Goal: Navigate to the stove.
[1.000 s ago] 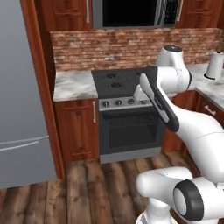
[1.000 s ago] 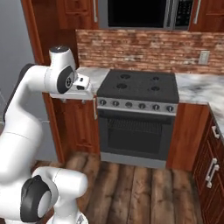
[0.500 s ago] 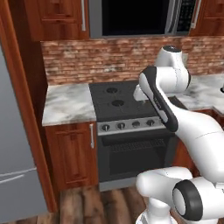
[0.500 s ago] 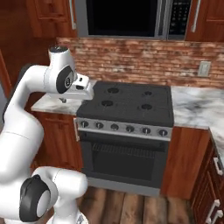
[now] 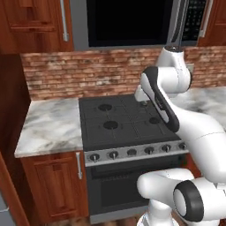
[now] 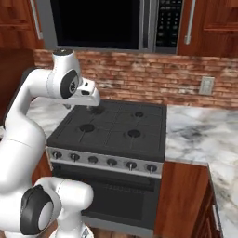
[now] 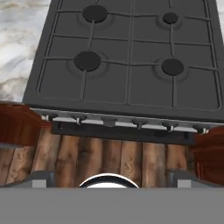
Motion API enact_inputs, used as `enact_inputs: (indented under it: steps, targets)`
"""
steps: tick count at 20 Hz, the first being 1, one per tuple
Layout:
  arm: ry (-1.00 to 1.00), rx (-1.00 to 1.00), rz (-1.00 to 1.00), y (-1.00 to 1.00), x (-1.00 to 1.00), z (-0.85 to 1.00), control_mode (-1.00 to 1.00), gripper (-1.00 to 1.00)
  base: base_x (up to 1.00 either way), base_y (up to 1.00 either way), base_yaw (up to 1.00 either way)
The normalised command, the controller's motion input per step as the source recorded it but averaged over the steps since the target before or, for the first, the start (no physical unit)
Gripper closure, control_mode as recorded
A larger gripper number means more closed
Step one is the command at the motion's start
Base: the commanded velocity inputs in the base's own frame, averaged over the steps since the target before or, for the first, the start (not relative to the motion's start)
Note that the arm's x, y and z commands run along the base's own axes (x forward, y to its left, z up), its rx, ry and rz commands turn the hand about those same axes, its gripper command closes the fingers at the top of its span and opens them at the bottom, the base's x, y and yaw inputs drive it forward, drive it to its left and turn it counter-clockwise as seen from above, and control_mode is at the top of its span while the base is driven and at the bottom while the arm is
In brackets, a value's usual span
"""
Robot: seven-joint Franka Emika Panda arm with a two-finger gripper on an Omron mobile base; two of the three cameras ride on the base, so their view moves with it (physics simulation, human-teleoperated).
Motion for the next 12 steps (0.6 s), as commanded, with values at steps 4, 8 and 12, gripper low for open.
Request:
enact_inputs:
  steps: [4,8,12]
  targets:
    - [0.0,0.0,0.0,0.0,0.0,0.0,1.0,-1.0,0.71,-0.36,0.03]
    - [0.0,0.0,0.0,0.0,0.0,0.0,1.0,-1.0,0.63,-0.29,0.04]
    - [0.0,0.0,0.0,0.0,0.0,0.0,1.0,-1.0,0.64,-0.16,0.03]
